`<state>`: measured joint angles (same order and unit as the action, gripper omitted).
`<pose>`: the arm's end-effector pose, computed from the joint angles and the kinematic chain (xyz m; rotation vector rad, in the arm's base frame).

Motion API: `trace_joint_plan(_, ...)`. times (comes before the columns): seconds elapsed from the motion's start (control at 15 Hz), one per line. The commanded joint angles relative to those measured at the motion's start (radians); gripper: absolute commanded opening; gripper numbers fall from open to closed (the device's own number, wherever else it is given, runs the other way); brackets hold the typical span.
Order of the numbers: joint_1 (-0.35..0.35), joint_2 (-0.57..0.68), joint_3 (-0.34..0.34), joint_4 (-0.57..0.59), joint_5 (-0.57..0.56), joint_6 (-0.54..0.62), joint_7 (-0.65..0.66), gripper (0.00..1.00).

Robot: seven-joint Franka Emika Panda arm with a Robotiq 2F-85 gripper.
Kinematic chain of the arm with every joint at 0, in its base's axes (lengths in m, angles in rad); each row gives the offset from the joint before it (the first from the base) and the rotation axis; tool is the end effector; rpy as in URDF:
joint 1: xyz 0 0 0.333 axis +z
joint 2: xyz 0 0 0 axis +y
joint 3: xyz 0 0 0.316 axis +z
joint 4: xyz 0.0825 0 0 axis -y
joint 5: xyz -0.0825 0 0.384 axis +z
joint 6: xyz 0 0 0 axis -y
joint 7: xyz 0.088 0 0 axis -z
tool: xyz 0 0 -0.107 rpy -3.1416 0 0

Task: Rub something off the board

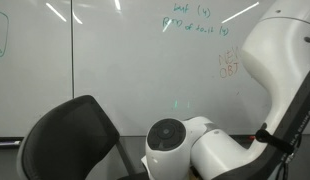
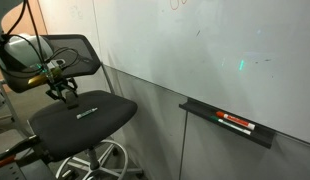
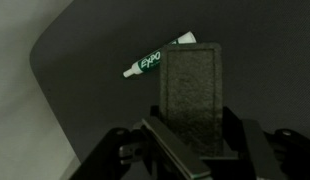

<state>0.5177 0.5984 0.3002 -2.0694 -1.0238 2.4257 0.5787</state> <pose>0.3821 0.4113 0.1335 2.3604 1.3742 0.2223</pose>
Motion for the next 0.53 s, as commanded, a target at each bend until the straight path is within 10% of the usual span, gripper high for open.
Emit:
trace_joint_plan(0.0, 0.018, 0.005, -0.023, 0.008, 0.014, 0.005, -0.008, 0.70)
trace_joint_plan(0.13, 0.017, 0.019, -0.030, 0.022, 0.014, 0.005, -0.008, 0.86)
trace_joint_plan(0.47, 0.017, 0.023, -0.031, 0.026, 0.014, 0.005, -0.009, 0.89)
